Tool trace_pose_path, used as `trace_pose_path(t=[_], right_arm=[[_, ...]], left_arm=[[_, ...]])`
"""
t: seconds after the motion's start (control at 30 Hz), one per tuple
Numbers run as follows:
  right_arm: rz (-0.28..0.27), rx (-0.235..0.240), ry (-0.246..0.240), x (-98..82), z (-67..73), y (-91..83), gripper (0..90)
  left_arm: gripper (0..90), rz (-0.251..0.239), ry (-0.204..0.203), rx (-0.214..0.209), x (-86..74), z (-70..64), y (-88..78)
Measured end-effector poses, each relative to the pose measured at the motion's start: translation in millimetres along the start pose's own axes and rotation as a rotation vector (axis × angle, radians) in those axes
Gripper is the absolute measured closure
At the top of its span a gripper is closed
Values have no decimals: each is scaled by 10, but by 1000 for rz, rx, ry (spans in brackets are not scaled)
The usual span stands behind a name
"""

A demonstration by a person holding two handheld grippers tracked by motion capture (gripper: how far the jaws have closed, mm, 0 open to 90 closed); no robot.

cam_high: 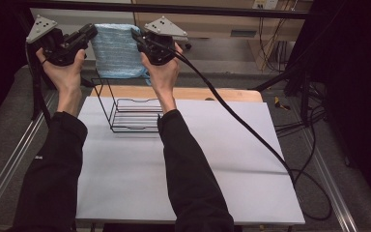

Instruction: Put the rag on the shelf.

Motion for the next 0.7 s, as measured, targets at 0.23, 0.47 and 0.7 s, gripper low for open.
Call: trace_pose_path(t=[0.23, 0.47, 0.7], right_arm=[[36, -7, -11, -124, -50, 46, 820], [80, -2, -12, -310, -68, 67, 819], [101, 42, 25, -449, -38, -11, 811]], left_arm=[[839, 25, 15, 3, -129, 8, 73], [839, 52, 28, -18, -322, 28, 78], [837, 62, 36, -59, -461, -5, -21]])
Point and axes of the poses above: each handheld gripper's, and its own axes: y roughly forward along the jaws, x roughly out of its top, z roughly to its left, the point moved 6 cm from there along y, roughly forward along the jaws, and after that the axes turned 6 degrees about z, right-handed, at the moved point
